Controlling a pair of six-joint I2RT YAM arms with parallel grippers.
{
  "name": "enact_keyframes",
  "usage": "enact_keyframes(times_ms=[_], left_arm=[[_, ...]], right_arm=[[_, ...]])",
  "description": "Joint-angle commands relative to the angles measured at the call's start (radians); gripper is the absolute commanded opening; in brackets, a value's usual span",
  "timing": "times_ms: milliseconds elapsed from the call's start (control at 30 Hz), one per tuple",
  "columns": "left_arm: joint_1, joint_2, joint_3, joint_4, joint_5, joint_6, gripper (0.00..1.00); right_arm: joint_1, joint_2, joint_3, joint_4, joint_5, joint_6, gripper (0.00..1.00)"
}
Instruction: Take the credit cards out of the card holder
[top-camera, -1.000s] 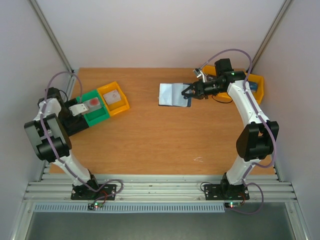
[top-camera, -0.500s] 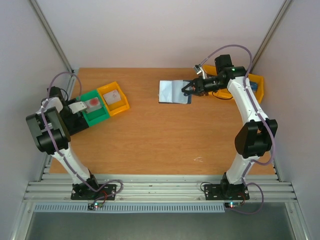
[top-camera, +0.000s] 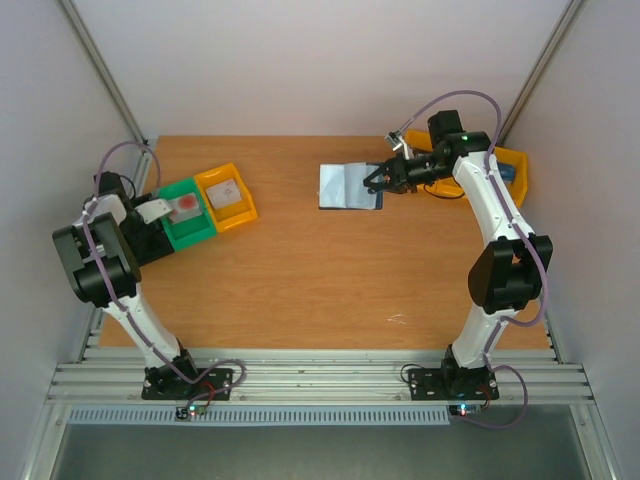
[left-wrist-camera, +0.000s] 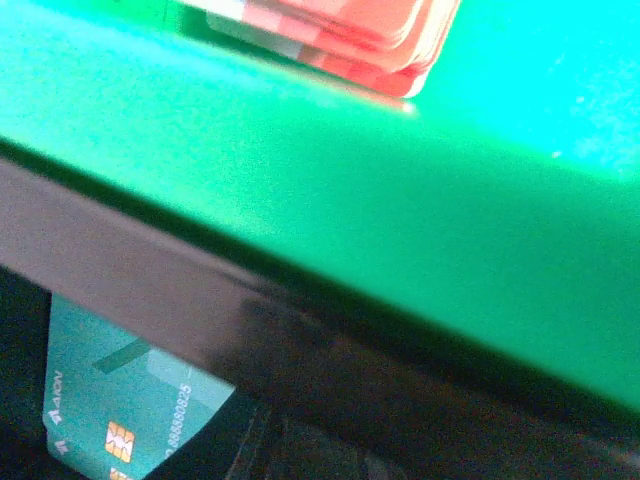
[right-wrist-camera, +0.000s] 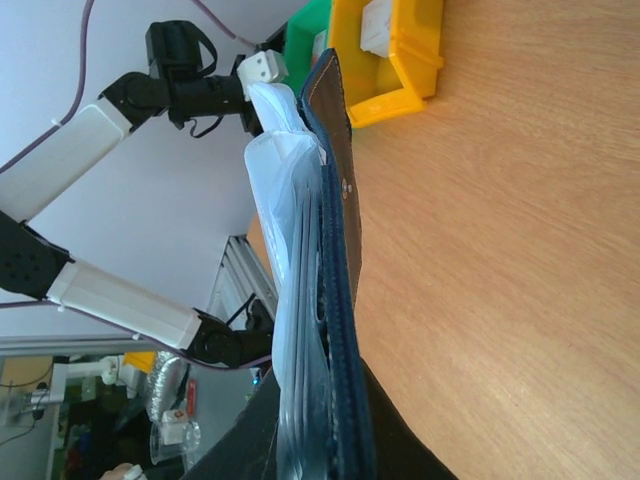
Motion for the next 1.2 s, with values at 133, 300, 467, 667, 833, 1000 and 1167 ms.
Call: enact_keyframes(times_ms=[133,300,467,667,833,1000,1167], left_arm=[[0.005,-0.155,0.035,-0.159,0.119,-0.057,0.29],[0.006,-0.317,0.03,-0.284,0.144,-0.142,0.39],[0.005,-0.525,-0.028,-0.343,0.25,-0.198,0.48],[-0.019,-0.797,-0.011,-0.449,0.581,-0.476,0.49],[-0.234,-0.988,-0.086,-0.378,0.724,-0.87,0.47],[-0.333,-1.046,-0.122,-0.25,0.827,-1.212,0.54],[-0.422,-1.067,-0.228,-0.117,1.013,-1.412,0.94]], right_arm=[[-0.005,-0.068,0.0,0.027,0.024,0.018,0.02],[0.005,-0.148,-0.082,0.091,0.039,0.043,0.02],[0.035,-0.22,-0.106,0.094,0.058,0.048,0.02],[0.135,-0.304,-0.155,0.125,0.074,0.047,0.02],[0.254,-0.315,-0.13,0.128,0.092,0.05,0.02],[0.345,-0.319,-0.099,0.178,0.143,0.141,0.02],[0.44,-0.312,-0.1,0.278,0.189,0.236,0.01]])
